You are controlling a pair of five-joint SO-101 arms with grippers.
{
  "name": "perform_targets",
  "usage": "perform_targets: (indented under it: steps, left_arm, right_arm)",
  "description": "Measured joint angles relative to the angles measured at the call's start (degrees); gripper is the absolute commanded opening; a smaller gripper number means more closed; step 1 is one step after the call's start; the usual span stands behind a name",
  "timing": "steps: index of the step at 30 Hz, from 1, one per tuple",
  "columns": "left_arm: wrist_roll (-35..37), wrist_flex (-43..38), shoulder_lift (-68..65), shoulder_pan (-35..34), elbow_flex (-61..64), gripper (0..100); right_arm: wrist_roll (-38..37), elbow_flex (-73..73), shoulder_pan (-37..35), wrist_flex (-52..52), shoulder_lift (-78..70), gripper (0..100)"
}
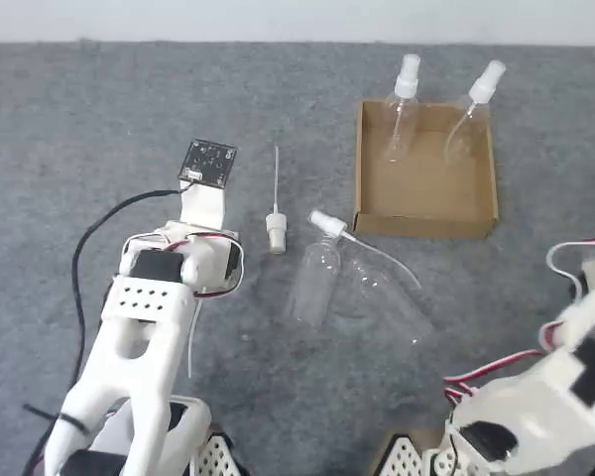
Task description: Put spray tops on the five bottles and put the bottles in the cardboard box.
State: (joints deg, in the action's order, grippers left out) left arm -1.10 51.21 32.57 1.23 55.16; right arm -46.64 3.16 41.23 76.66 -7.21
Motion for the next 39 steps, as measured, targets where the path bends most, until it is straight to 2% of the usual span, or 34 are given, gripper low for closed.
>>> perform_targets:
  steps: [5, 12, 18, 22, 25, 30, 39]
  left_arm:
    - [0.0, 0.1, 1.1, -0.3, -3.3, 1]
    - [0.0, 5.4, 12.7, -0.2, -6.9, 1]
    - [0.0, 12.0, 25.9, -0.3, -14.1, 1]
    - [0.0, 16.5, 28.4, -0.3, -23.3, 1]
    - [0.8, 19.1, 28.4, -0.2, -30.2, 1]
    - [6.1, 19.8, 28.5, -0.3, -37.5, 1]
    - [15.5, 14.0, 27.9, -0.3, -38.6, 1]
  right_arm:
    - [6.6, 2.4, -8.3, 3.4, 13.4, 0.6]
    - [14.4, 21.7, -25.1, 1.0, 38.8, 0.6]
    - [22.2, 31.7, -47.6, 0.7, 57.1, 0.6]
    - [28.6, 34.0, -64.1, -0.7, 59.4, 0.6]
    - [31.9, 35.9, -73.3, -4.8, 59.4, 0.6]
    - [36.5, 41.0, -81.7, -14.3, 56.7, 0.6]
    - [36.7, 49.1, -83.7, -28.8, 54.2, 0.6]
